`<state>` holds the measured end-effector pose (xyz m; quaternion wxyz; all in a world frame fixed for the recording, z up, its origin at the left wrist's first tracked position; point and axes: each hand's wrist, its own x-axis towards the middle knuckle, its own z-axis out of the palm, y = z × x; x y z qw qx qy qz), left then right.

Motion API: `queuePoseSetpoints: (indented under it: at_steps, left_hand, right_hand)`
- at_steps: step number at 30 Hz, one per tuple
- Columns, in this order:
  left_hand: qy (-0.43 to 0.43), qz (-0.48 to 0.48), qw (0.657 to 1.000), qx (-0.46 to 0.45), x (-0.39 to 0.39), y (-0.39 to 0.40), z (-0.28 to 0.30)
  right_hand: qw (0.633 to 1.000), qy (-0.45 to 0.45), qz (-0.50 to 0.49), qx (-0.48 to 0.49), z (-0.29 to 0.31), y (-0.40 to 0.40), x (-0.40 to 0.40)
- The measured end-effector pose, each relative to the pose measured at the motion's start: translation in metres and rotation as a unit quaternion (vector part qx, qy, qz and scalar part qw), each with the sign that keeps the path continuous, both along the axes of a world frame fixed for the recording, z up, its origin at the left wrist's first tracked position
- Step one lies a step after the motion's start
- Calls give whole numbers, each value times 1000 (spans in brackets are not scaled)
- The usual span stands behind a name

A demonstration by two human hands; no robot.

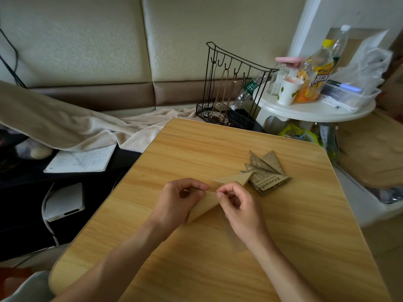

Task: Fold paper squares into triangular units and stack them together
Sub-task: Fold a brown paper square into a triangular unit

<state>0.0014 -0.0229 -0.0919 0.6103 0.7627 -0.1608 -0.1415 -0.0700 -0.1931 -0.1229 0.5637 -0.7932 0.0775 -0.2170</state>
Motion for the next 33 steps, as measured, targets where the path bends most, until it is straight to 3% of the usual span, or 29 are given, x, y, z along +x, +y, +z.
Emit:
queuePoseSetpoints:
  at_steps: [8,33]
  left_hand:
    - [-27,-18,999,44,0,-1,-1]
    - [-37,35,998,37,1,2,1]
  right_hand:
    - [1000,5,-5,-16,1,0,-1]
    - [998,10,-39,-44,-4,-1,3]
